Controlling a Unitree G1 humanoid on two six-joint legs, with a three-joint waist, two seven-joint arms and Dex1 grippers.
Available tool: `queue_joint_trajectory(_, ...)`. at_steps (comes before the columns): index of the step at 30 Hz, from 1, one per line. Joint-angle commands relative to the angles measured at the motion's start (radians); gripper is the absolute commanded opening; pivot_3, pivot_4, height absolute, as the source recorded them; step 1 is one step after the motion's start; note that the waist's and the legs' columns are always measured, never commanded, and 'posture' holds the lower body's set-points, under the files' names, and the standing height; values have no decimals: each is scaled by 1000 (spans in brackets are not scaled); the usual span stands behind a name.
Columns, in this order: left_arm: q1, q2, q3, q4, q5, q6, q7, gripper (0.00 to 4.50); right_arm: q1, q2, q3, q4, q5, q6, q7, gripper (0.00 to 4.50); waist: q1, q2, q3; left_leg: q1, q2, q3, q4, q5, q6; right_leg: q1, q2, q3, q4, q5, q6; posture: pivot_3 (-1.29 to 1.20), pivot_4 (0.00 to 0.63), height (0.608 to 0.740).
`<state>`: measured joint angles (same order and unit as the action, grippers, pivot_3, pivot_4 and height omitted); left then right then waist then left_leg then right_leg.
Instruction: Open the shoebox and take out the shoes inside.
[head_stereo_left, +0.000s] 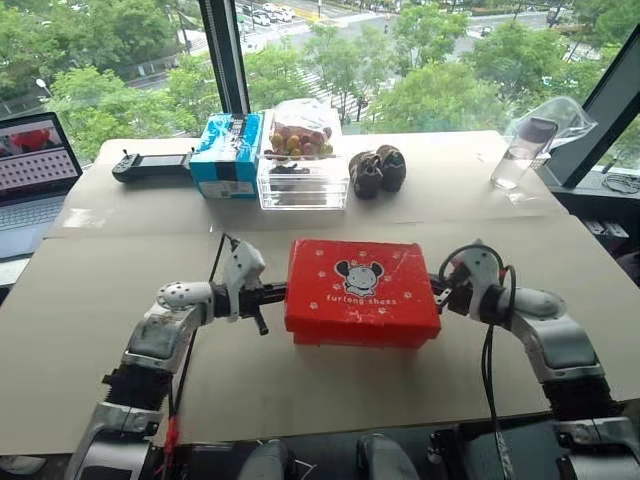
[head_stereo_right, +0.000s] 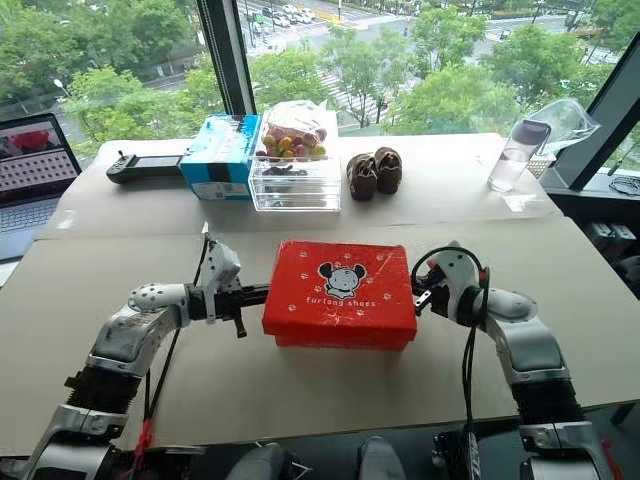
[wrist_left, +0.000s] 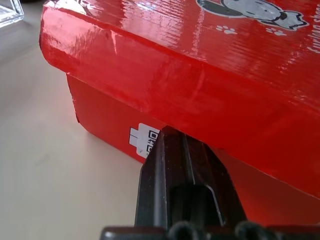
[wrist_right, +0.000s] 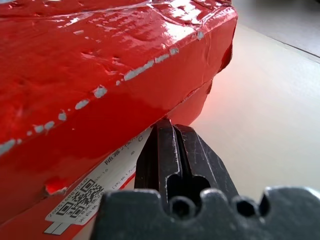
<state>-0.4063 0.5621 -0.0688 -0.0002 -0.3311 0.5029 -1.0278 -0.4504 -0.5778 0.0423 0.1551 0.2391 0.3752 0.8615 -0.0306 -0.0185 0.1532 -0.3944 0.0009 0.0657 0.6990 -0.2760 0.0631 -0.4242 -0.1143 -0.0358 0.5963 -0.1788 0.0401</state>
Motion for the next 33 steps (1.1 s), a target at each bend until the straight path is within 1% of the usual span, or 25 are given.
queue_joint_trajectory(1, 57, 41, 26, -186, -111, 113, -32, 0, -93, 124, 175, 3, -3, -48, 143, 104, -6, 0, 0, 0, 0, 0, -1, 0, 0, 0, 0, 0, 0, 0, 0, 0, 150, 740)
queue_joint_trajectory(4, 104, 46, 128, -275, -181, 205, 40, 0, -131, 169, 229, 16, -20, -25, 203, 104, -7, 0, 0, 1, 1, 0, -1, 0, -1, 0, 0, 0, 0, 0, 0, 0, 150, 740)
queue_joint_trajectory(6, 151, 69, 156, -330, -172, 222, 62, 0, -142, 178, 253, 3, -25, 3, 239, 104, -6, 0, 0, 1, 1, 0, -1, 0, -1, 0, 0, -1, 0, 0, 0, 0, 150, 740)
queue_joint_trajectory(11, 252, 92, 204, -399, -150, 218, 110, 0, -129, 139, 296, -101, -9, 90, 325, 104, -5, 0, 0, 2, 2, 0, -2, 1, -2, 0, -1, -1, 0, 0, -1, 0, 150, 740)
queue_joint_trajectory(14, 309, 126, 222, -418, -130, 202, 113, 0, -137, 121, 294, -143, -28, 121, 320, 104, -5, 0, 0, 3, 2, 0, -3, -1, -4, 0, 0, -1, 0, 0, -3, 0, 150, 740)
queue_joint_trajectory(17, 315, 150, 244, -397, -110, 164, 118, 0, -147, 91, 273, -142, -43, 128, 320, 104, -4, 0, 0, 4, 2, 0, -4, -1, -6, 0, 0, -1, 1, -1, -4, 0, 150, 740)
queue_joint_trajectory(20, 251, 146, 324, -357, -170, 185, 134, 0, -171, 52, 214, -137, -5, 154, 349, 104, 5, 0, 1, 5, 2, 0, -4, -1, -6, 0, 0, -1, 2, -1, -5, 0, 150, 740)
queue_joint_trajectory(22, 234, 154, 336, -345, -176, 185, 132, 0, -181, 39, 195, -136, 10, 158, 365, 104, 10, -1, 1, 4, 2, 0, -3, -1, -6, -1, 0, -2, 3, -1, -5, 0, 150, 740)
queue_joint_trajectory(24, 229, 173, 347, -338, -184, 188, 120, 0, -195, 25, 170, -138, 40, 186, 390, 104, 12, -1, 1, 3, 2, 0, -3, -1, -7, -2, 0, -2, 3, -1, -5, 0, 150, 740)
queue_joint_trajectory(26, 223, 190, 376, -330, -202, 199, 117, 0, -202, 7, 141, -156, 110, 240, 443, 104, 14, -1, 2, 3, 2, 0, -4, -1, -7, -2, 0, -2, 2, -1, -5, 0, 150, 740)
queue_joint_trajectory(29, 233, 210, 404, -326, -221, 207, 117, 0, -217, 23, 96, -170, 214, 321, 470, 104, 18, -1, 3, 1, 2, 0, -4, -1, -7, -3, 0, -2, 1, -1, -5, 0, 150, 740)
queue_joint_trajectory(31, 252, 223, 401, -333, -218, 202, 114, 0, -219, 26, 92, -173, 234, 339, 470, 104, 17, -1, 3, 0, 2, 0, -3, -1, -7, -4, 0, -3, 0, -1, -5, 0, 150, 740)
queue_joint_trajectory(33, 277, 228, 398, -358, -236, 220, 111, 0, -218, 32, 114, -155, 205, 311, 448, 104, 18, -1, 3, 0, 2, 0, -4, -1, -7, -4, 0, -3, 0, -1, -5, 0, 150, 740)
